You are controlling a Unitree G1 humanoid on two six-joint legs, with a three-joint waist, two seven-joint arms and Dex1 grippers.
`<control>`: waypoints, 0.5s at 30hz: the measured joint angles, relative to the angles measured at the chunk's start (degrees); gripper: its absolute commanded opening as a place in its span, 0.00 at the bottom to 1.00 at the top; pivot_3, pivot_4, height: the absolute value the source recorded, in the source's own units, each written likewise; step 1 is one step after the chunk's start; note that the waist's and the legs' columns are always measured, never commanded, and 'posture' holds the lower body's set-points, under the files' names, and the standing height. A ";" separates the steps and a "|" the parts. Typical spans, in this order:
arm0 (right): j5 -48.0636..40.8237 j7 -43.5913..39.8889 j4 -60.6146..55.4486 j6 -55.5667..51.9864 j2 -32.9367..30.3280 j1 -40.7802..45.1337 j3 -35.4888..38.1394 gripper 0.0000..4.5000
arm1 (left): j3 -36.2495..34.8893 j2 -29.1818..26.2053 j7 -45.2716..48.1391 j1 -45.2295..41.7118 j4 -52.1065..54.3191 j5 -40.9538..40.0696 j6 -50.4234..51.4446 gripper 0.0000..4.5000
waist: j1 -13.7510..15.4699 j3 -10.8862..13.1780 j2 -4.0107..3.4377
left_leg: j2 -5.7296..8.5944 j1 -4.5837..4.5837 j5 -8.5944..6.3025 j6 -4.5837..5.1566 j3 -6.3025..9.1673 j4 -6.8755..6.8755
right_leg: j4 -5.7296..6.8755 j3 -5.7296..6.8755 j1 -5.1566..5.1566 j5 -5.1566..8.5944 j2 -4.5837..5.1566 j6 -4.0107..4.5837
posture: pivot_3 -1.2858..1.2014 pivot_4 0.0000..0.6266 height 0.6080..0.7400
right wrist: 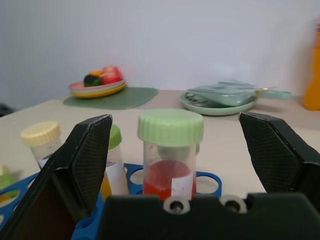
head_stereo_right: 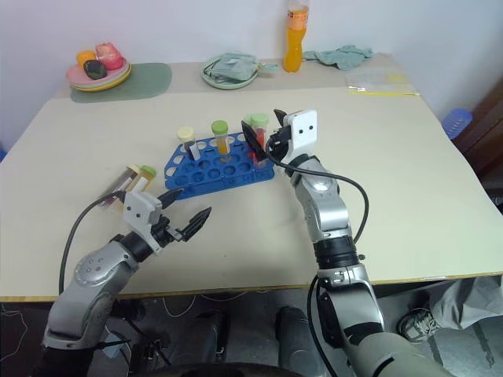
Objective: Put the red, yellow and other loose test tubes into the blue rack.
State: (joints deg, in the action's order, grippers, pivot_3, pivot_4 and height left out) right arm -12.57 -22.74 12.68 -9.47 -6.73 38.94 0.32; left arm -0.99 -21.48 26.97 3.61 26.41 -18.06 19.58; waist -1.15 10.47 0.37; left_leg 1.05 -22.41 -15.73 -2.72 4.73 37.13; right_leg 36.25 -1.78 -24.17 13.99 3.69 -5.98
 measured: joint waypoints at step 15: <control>-3.60 -5.67 3.35 -2.59 -0.26 3.79 0.44 0.99 | 1.36 0.41 -1.55 0.15 2.43 0.10 1.38 1.00 | 0.03 0.00 0.00 | 0.00 0.00 0.00 0.00 0.00 0.00 | 0.00 0.00 0.00 0.00 0.01 0.00 | 0.52 0.24 1.00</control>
State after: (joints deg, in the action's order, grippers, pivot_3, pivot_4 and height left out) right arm -16.17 -28.41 16.03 -12.06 -6.99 42.73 0.76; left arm 0.37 -21.07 25.42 3.76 28.85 -17.96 20.96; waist -1.12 10.47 0.37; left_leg 1.05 -22.41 -15.73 -2.72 4.73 37.13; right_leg 36.25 -1.78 -24.17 13.99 3.69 -5.98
